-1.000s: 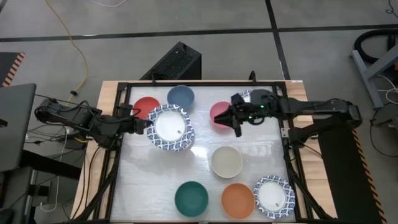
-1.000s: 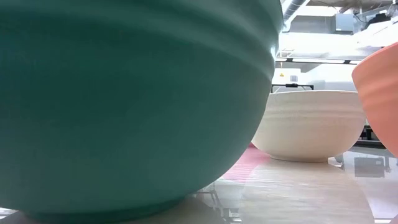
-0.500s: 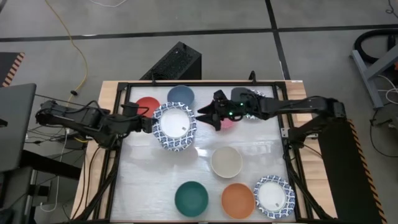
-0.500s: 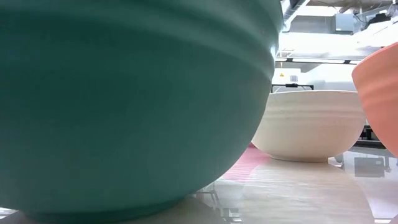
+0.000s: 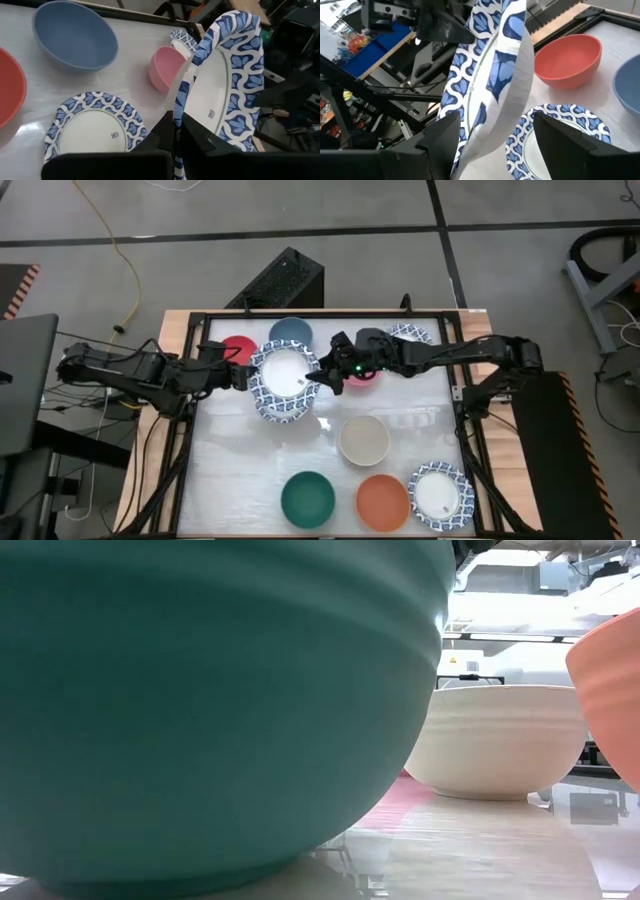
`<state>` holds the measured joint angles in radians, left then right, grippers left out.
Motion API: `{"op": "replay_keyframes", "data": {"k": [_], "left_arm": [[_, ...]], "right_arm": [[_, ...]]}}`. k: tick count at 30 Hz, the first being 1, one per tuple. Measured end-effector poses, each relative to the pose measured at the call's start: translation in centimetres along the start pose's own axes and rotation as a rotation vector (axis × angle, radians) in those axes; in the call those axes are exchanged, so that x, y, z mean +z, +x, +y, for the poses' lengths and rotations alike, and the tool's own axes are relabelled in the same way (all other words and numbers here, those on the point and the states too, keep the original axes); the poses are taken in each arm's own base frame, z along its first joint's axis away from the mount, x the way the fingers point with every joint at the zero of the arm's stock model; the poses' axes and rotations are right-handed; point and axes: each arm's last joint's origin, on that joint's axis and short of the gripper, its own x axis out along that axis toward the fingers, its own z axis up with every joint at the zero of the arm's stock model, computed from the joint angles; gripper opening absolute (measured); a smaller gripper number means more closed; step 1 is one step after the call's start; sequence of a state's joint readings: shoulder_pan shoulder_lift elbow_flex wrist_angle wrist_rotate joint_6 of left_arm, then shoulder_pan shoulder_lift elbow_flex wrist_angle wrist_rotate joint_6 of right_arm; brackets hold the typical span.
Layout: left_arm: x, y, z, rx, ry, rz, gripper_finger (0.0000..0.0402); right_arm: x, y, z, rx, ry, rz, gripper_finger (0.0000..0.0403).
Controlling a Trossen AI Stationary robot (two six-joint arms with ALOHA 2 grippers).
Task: Nest bowls inside each other
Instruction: Stack the blue patterned bowl on top of the blue patterned bowl
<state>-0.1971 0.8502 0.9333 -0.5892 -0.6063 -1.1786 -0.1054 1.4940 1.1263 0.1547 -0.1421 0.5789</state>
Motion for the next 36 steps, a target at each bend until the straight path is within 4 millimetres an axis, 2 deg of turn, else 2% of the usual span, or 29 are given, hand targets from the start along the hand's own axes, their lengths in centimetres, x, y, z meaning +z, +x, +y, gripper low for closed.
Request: {"op": "replay_keyframes", "data": {"k": [3, 5, 11, 12, 16, 21, 27, 30, 36], "left_arm": [[0.0, 0.0, 0.0, -0.001, 0.007, 0.011, 0.0000], [0.0, 0.0, 0.0, -0.003, 0.008, 0.014, 0.0000], [0.0, 0.0, 0.0, -0.001, 0.033, 0.000, 0.0002], [0.0, 0.0, 0.0, -0.001, 0.041, -0.001, 0.0006], [0.0, 0.0, -0.1, -0.005, 0.103, -0.001, 0.0041], [0.0, 0.0, -0.1, -0.023, 0.180, 0.030, 0.0113], [-0.2, -0.2, 0.2, -0.036, 0.224, 0.103, 0.0196], [-0.1, -0.8, 1.0, 0.005, 0.220, 0.126, 0.0216], [0.9, -2.6, 2.6, 0.061, 0.152, 0.087, 0.0221]], "right_arm": [[-0.1, 0.0, 0.1, -0.042, -0.002, -0.022, 0.0240], [-0.2, 0.0, 0.2, -0.057, -0.002, -0.024, 0.0203], [-0.2, -0.1, -0.1, -0.093, 0.023, -0.025, 0.0033], [-0.2, -0.1, -0.1, -0.096, 0.024, -0.023, 0.0019], [-0.2, -0.1, -0.2, -0.092, 0.052, -0.023, 0.0017], [-0.2, -0.1, -0.3, -0.092, 0.062, -0.017, 0.0006], [-0.1, -0.3, -1.4, -0.161, 0.117, -0.001, 0.0006], [-0.2, -0.5, -2.2, -0.230, 0.127, 0.015, 0.0006], [-0.1, -0.2, -3.7, -0.280, 0.141, 0.027, 0.0006]]}}
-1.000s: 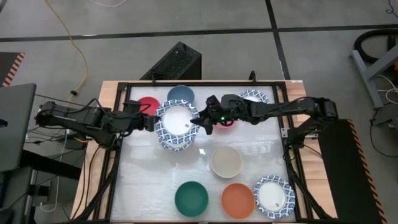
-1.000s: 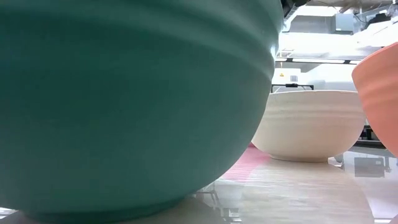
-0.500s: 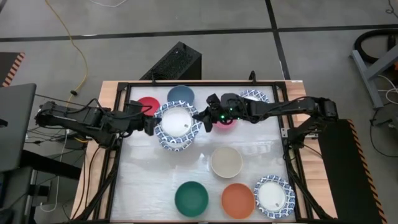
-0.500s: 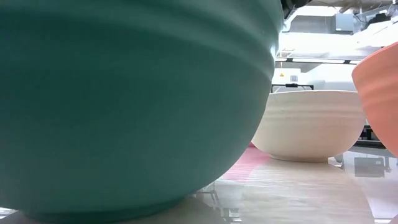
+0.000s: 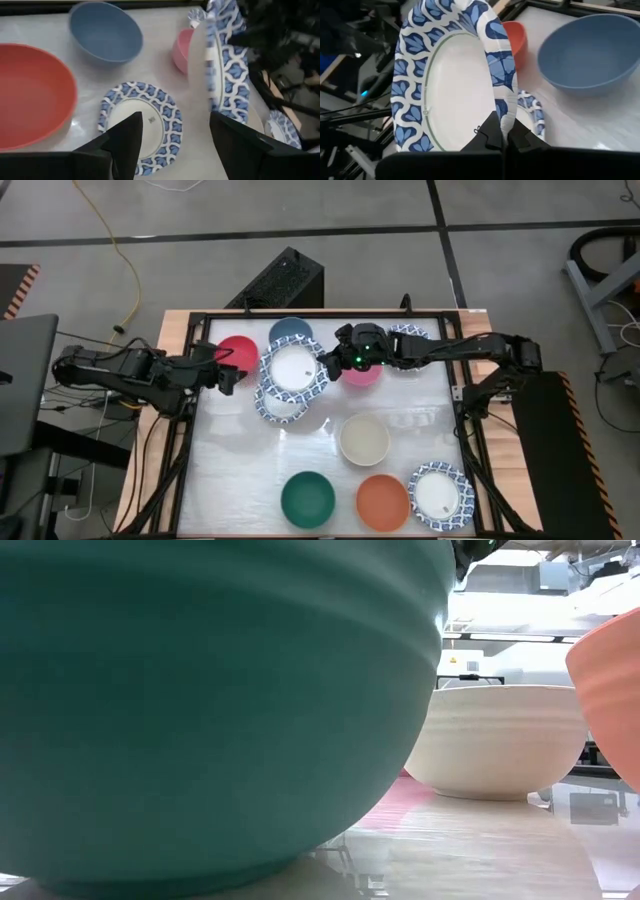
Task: Nest bowls inside each other
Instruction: Stack the blue patterned bowl on top of the blue patterned bowl
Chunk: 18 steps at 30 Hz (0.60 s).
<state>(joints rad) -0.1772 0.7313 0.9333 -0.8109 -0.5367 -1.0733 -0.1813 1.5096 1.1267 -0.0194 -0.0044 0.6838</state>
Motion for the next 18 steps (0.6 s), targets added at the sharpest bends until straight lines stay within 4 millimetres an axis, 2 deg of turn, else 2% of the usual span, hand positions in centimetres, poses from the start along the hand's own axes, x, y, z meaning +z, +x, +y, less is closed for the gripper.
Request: {"op": "replay_keyframes", "data": {"k": [10, 18], "left_arm": [[0.6, -1.1, 0.7, -0.004, -0.036, -0.065, 0.0219], [0.5, -1.0, 0.8, 0.005, -0.020, -0.065, 0.0218]], "right_arm": [[-2.7, 5.0, -1.7, 0.013, 0.067, 0.090, 0.0007], [-4.4, 7.7, -3.5, 0.019, 0.112, 0.159, 0.0008]]}}
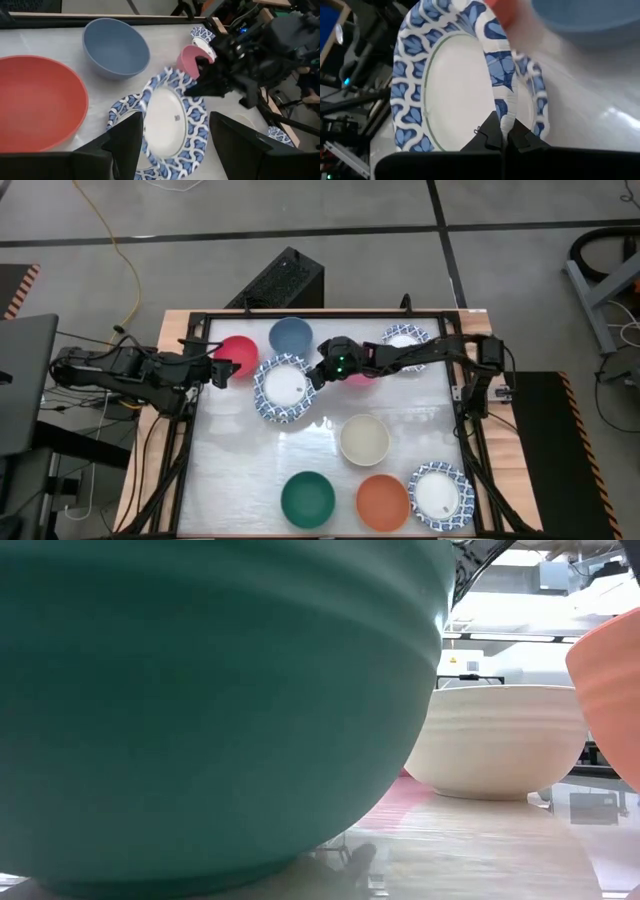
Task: Nest bowls inside each other
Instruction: Stack the blue patterned bowl on top of the blue patterned bowl
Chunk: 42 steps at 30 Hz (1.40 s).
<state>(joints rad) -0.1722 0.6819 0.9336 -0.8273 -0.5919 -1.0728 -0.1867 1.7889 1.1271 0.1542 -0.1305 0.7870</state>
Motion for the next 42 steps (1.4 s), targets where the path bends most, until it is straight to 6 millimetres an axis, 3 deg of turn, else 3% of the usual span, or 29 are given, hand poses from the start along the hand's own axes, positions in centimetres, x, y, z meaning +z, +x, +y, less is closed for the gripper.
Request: {"op": "replay_keyframes", "data": {"k": [11, 21, 42], "left_arm": [[0.0, 0.0, 0.0, 0.006, 0.010, -0.001, 0.0218], [0.0, 0.0, 0.1, 0.005, 0.011, 0.004, 0.0217], [0.0, 0.0, 0.1, 0.006, 0.012, 0.004, 0.0217]], "right_arm": [[-0.8, 2.6, -1.1, -0.015, -0.001, 0.054, 0.0009], [-1.1, 2.7, -1.3, -0.041, -0.018, 0.084, 0.0019], [-1.1, 2.5, -0.5, 0.000, -0.063, 0.062, 0.0177]]}}
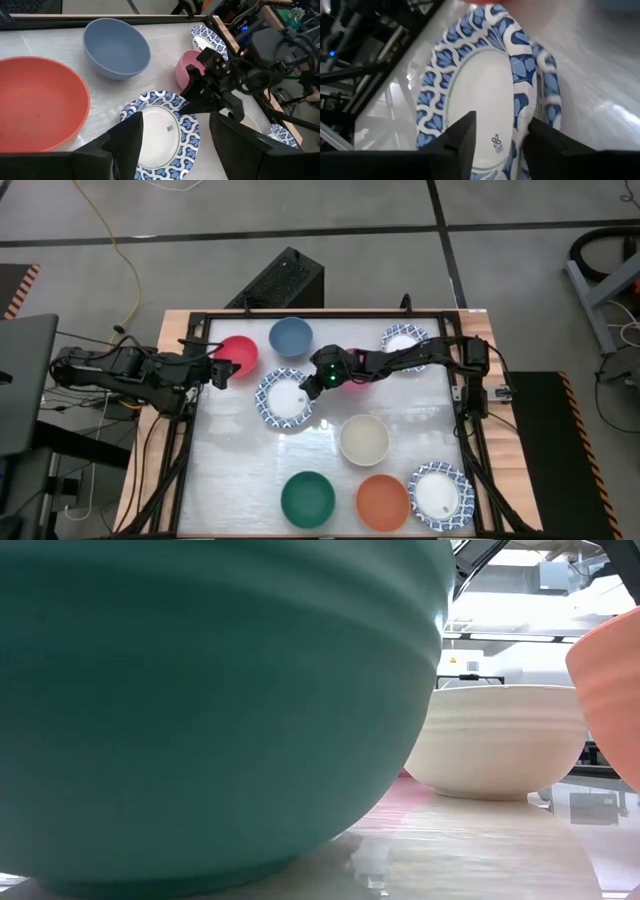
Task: Nest bowls inside each other
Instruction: Stack the blue patterned bowl on top of the blue patterned bowl
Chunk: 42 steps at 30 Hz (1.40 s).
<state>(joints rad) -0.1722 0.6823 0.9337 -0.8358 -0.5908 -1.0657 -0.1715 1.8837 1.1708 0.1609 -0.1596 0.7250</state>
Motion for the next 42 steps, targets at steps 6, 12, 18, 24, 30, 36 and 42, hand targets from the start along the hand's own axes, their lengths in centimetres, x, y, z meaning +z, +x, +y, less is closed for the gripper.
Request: {"op": "replay_keyframes", "data": {"k": [6, 12, 18, 24, 30, 36, 42], "left_arm": [[0.0, 0.0, 0.1, 0.006, 0.005, 0.003, 0.0217], [-0.1, 0.0, 0.1, -0.008, 0.007, 0.037, 0.0217], [-0.2, 0.0, 0.0, -0.020, 0.008, 0.058, 0.0217], [-0.2, 0.0, 0.0, -0.020, 0.017, 0.059, 0.0217], [-0.2, 0.0, 0.0, -0.024, 0.022, 0.066, 0.0217], [-0.3, 0.0, 0.0, -0.034, 0.035, 0.083, 0.0217], [-0.3, 0.0, 0.0, -0.035, 0.059, 0.082, 0.0217]], "right_arm": [[1.0, -0.2, 0.5, 0.031, -0.004, -0.009, 0.0198], [2.2, -0.6, 1.1, 0.049, -0.064, 0.039, 0.0192], [3.5, -1.5, 1.6, 0.014, -0.128, 0.098, 0.0179], [3.8, -2.0, 1.8, -0.090, -0.218, 0.163, 0.0178], [5.2, -3.6, 3.1, -0.188, -0.322, 0.254, 0.0188], [7.3, -6.6, 4.9, -0.381, -0.448, 0.329, 0.0185], [9.2, -10.6, 6.6, -0.517, -0.534, 0.418, 0.0169]]}}
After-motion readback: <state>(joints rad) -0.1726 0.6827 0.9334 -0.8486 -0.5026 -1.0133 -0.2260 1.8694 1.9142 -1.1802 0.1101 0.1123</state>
